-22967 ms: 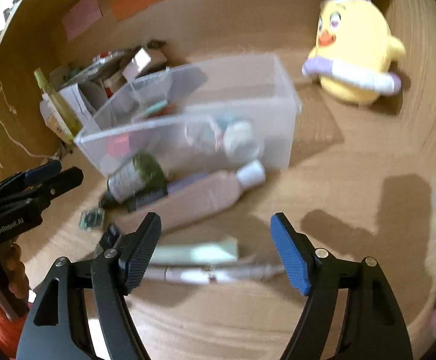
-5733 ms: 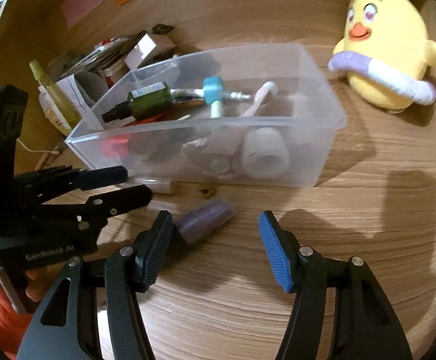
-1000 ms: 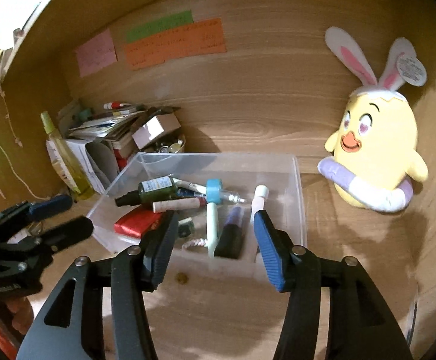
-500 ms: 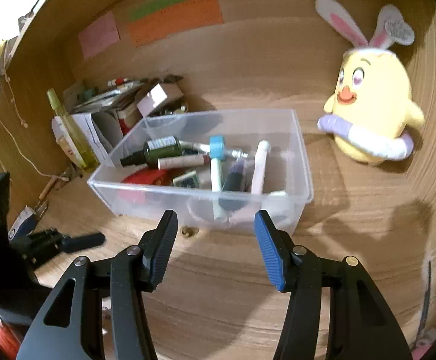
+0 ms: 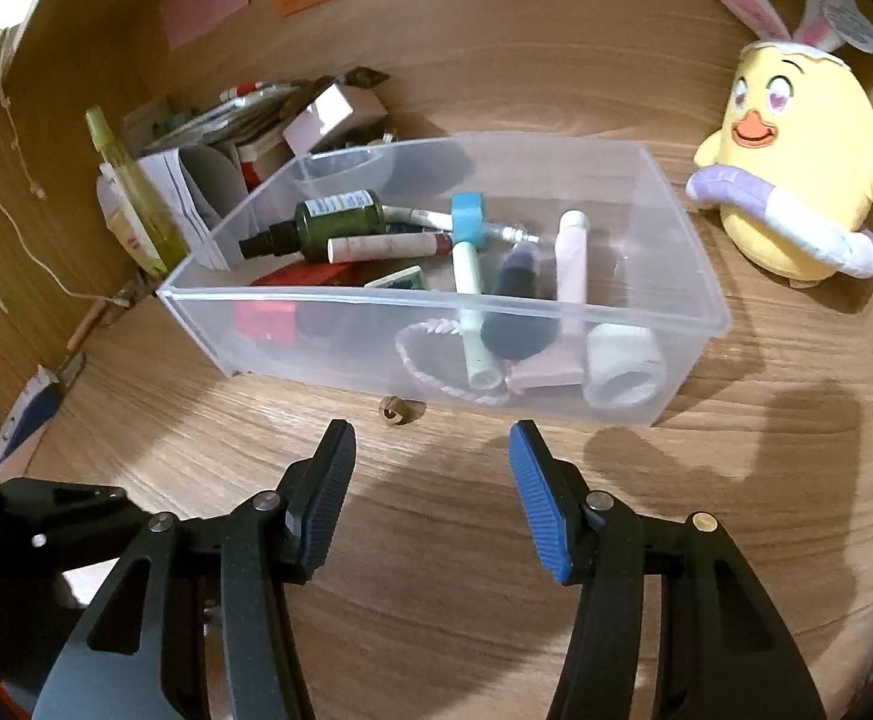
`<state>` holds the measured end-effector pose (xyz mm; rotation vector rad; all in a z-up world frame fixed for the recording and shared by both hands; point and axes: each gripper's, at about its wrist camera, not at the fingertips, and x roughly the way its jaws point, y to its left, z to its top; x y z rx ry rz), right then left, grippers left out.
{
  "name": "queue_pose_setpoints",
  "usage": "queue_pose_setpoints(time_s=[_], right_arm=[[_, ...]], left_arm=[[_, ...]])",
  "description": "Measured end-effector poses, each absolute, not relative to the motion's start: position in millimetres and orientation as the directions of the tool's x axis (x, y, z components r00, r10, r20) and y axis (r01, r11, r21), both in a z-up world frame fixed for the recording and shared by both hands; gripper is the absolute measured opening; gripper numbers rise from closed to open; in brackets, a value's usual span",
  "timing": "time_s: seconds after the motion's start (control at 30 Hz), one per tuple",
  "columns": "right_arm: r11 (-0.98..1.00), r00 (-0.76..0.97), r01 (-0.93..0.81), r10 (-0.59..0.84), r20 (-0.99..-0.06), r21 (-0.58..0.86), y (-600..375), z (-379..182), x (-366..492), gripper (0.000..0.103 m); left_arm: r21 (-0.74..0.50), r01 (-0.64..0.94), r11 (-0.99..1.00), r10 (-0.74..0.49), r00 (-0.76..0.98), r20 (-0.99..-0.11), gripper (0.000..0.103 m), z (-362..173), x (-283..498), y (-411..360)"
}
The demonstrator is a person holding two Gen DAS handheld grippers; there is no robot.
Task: Organize objects
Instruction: 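Grasp the small pink charm with the left tool while the right grasps the brass bead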
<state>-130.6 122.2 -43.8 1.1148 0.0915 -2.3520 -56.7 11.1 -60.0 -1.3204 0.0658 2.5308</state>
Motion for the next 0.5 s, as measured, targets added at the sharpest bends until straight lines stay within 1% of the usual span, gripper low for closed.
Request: queue_pose_setpoints(time_s=[0.17,0.23,0.3,0.4,0.5], right_arm=[[-0.849,-0.497,0.515,-0.407,-0.766,0.117,101,-54,-139,0.049],[-0.847,-0.492,0.521,-0.397,-0.775,0.104,93,-58,-141,0.044],[-0.845,-0.484,0.527,-0.388,-0.784,0.093,86,-62,-144,0.036],[-0.845,-0.464,0.525,-0.388,-0.796,0.105,78,-69,-149,0.027],[-0.850,-0.477,0.517,-0.380,-0.793,0.097,73,-68,-148,0.026]], left_arm=[[-0.132,-0.234,-0.963,0.244,-0.554,-0.796,0.012,-56,-59,-4],[-0.138,-0.206,-0.969,0.234,-0.576,-0.783,0.012,-51,-58,-15],[-0.150,-0.186,-0.971,0.232,-0.589,-0.774,0.012,-47,-58,-22],[-0.153,-0.157,-0.976,0.217,-0.613,-0.759,0.012,-42,-56,-35],[-0.170,-0.140,-0.976,0.220,-0.629,-0.746,0.012,-37,-55,-45]])
